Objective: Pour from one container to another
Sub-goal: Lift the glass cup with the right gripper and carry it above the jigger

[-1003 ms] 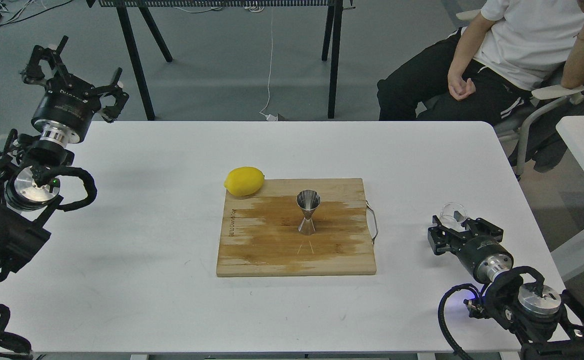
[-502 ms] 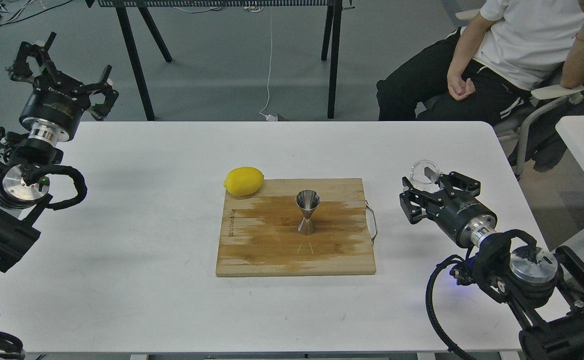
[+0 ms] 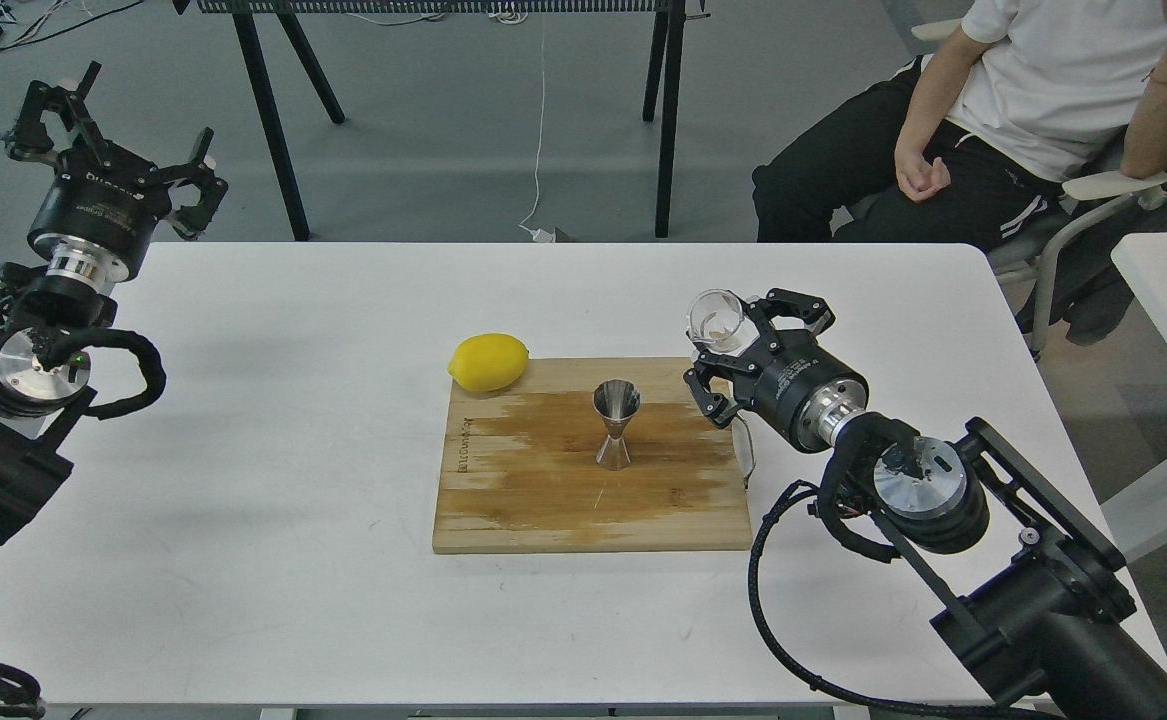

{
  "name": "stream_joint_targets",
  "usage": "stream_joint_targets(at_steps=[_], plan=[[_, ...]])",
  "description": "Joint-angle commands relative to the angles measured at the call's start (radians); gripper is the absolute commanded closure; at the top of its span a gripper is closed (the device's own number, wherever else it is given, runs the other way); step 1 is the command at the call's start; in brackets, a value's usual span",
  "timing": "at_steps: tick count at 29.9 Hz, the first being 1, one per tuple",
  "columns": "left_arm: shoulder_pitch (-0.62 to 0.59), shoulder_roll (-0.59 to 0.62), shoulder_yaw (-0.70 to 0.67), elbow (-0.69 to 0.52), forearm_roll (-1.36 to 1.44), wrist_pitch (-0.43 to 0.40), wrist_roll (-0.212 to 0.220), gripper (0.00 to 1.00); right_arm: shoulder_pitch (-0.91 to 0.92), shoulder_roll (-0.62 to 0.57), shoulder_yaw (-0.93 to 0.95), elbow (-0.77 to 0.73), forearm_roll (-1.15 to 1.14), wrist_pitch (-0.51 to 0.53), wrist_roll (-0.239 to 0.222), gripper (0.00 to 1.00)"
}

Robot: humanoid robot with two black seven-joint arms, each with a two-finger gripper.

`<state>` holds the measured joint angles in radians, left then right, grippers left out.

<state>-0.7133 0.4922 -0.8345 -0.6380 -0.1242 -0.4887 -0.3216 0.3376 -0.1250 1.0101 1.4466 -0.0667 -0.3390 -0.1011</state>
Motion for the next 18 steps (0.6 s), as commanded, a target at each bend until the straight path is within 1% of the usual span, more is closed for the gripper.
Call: stream_joint_targets(at_steps=[1, 13, 18], plan=[[0.0, 0.0, 0.0, 0.0, 0.0, 0.0, -0.001, 0.0, 0.023, 0.002, -0.045, -0.011, -0.068, -0.005, 0.0, 0.62], [0.002, -0.001, 0.0, 0.0, 0.0, 0.0, -0.001, 0.0, 0.073, 0.001, -0.113, -0.041, -0.166, -0.005, 0.0, 0.62], [0.003, -0.001, 0.002, 0.001, 0.0, 0.0, -0.001, 0.0, 0.093, 0.004, -0.16, -0.06, -0.24, -0.021, 0.0, 0.62]])
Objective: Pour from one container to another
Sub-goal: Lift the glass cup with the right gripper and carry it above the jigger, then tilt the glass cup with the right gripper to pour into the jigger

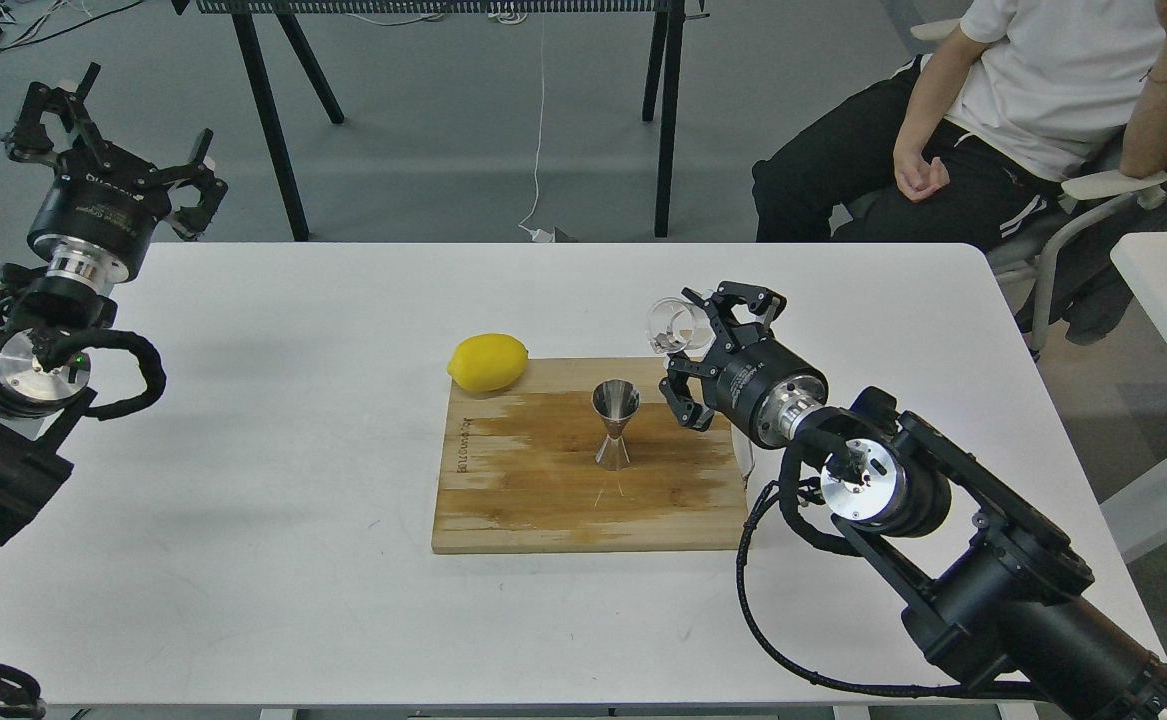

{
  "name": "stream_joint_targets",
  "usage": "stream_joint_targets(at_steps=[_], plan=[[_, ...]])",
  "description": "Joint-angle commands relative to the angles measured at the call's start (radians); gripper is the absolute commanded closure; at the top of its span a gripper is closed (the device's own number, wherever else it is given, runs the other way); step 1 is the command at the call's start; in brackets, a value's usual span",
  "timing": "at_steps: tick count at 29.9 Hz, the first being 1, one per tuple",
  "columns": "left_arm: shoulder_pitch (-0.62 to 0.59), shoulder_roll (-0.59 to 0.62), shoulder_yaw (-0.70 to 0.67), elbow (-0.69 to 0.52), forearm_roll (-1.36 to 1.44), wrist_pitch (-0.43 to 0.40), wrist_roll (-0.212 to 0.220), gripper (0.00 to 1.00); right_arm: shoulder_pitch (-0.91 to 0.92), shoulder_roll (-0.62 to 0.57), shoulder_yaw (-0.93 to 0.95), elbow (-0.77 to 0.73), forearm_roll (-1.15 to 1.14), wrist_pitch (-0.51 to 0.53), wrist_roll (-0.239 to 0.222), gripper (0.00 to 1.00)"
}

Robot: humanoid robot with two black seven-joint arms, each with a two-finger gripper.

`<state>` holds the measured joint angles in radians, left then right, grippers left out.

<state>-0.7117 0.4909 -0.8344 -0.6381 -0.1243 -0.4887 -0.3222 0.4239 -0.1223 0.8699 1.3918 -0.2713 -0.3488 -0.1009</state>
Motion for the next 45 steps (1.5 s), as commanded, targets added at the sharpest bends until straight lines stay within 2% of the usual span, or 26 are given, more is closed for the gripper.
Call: stream_joint_targets(at_steps=[1, 23, 45], plan=[[0.001, 0.0, 0.001, 0.001, 0.0, 0.0, 0.0, 0.0, 0.009, 0.001, -0.023, -0.005, -0.037, -0.015, 0.001, 0.62], [0.0, 0.001, -0.003, 0.001, -0.002, 0.0, 0.0, 0.0, 0.073, -0.003, -0.152, -0.007, -0.216, -0.045, 0.001, 0.62], [0.0, 0.003, -0.003, 0.001, -0.002, 0.0, 0.0, 0.0, 0.142, -0.022, -0.23, -0.02, -0.276, -0.05, 0.003, 0.62]])
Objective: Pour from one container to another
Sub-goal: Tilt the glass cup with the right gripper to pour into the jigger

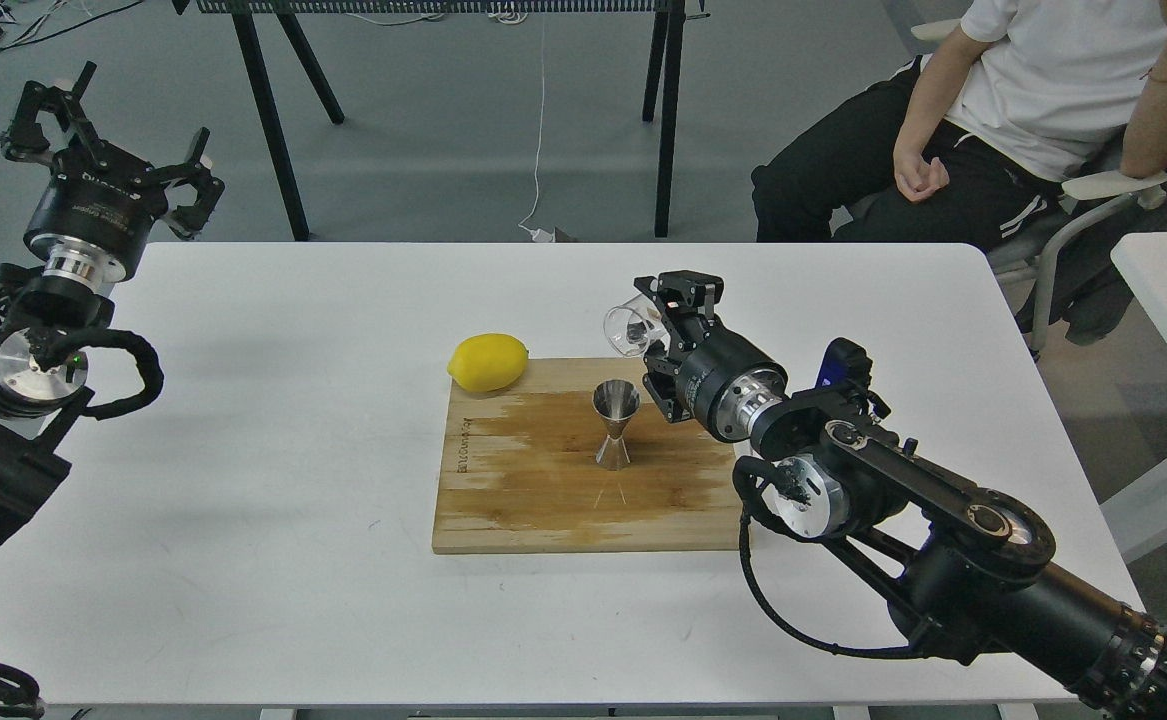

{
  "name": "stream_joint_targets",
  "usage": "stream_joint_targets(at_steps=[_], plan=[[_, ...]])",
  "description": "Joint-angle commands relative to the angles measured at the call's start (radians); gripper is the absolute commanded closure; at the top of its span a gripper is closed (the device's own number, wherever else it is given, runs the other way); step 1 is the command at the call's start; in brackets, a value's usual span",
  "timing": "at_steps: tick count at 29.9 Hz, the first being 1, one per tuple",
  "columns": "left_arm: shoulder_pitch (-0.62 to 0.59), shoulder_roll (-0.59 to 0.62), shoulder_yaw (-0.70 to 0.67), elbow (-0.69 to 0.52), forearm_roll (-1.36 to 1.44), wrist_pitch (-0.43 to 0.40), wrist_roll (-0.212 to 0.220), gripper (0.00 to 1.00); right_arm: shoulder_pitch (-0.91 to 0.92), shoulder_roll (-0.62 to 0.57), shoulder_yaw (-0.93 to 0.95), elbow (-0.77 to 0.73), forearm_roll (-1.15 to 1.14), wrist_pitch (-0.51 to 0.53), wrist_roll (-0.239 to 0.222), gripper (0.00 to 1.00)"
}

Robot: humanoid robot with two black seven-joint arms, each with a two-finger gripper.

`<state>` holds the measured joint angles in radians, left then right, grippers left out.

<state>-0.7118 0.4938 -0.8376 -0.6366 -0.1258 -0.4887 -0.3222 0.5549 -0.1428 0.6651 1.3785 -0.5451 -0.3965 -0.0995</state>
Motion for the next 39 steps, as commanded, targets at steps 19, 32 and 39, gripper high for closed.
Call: stream_joint_targets(at_steps=[19, 32, 39], plan=[[0.002, 0.008, -0.001, 0.0, 0.0, 0.0, 0.0, 0.0, 0.017, -0.008, -0.076, -0.024, -0.127, -0.016, 0.007, 0.62], [0.002, 0.008, -0.001, 0.0, 0.0, 0.0, -0.001, 0.0, 0.025, -0.008, -0.116, -0.055, -0.188, -0.024, 0.027, 0.63], [0.002, 0.006, -0.001, 0.0, 0.0, 0.0, -0.001, 0.0, 0.031, -0.006, -0.176, -0.076, -0.225, -0.041, 0.043, 0.63]])
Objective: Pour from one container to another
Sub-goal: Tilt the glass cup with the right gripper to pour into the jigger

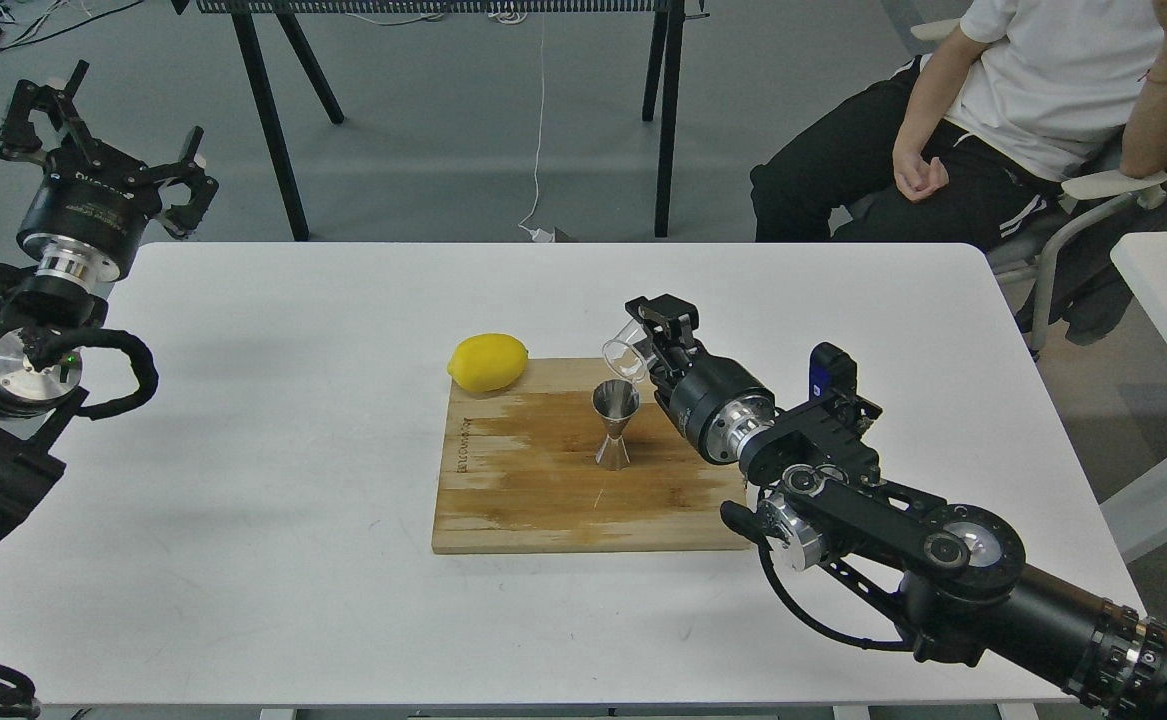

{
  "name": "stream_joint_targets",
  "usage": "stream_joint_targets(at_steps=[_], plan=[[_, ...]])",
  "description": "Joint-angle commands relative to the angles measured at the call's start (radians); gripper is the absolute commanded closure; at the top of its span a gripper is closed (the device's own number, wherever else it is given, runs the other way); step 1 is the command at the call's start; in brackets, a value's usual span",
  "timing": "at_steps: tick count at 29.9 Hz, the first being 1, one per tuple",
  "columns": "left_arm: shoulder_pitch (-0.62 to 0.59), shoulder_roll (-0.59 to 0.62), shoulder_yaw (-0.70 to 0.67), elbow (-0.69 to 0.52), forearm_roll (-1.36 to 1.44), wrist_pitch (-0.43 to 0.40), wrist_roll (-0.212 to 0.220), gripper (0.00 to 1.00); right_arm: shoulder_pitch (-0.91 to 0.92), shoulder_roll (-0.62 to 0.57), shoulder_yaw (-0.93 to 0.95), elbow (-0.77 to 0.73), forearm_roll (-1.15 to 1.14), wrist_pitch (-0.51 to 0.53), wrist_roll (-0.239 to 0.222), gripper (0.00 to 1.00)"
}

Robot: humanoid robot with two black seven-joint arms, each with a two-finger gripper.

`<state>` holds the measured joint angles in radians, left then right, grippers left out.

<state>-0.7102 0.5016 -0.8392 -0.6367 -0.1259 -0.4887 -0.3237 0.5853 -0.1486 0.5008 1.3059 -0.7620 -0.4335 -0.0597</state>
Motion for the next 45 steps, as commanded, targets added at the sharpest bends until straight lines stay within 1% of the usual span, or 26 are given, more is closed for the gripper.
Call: stream_joint_targets(at_steps=[1, 18, 21, 41, 45], plan=[[0.0, -0.002, 0.0, 0.0, 0.0, 0.0, 0.0, 0.0, 0.001, 0.0, -0.011, -0.004, -0.008, -0.005, 0.003, 0.63], [0.0, 0.0, -0.001, 0.0, 0.0, 0.0, 0.0, 0.0, 0.002, 0.0, -0.015, -0.014, -0.065, -0.005, 0.003, 0.63], [0.0, 0.003, -0.001, 0.0, 0.0, 0.0, 0.0, 0.0, 0.004, -0.002, -0.036, -0.014, -0.103, -0.008, 0.003, 0.63], [0.0, 0.012, -0.001, 0.0, -0.003, 0.0, 0.0, 0.0, 0.045, -0.012, -0.09, -0.017, -0.161, -0.024, 0.012, 0.63], [0.0, 0.012, -0.001, 0.0, -0.003, 0.0, 0.0, 0.0, 0.062, -0.019, -0.128, -0.017, -0.187, -0.027, 0.012, 0.63]])
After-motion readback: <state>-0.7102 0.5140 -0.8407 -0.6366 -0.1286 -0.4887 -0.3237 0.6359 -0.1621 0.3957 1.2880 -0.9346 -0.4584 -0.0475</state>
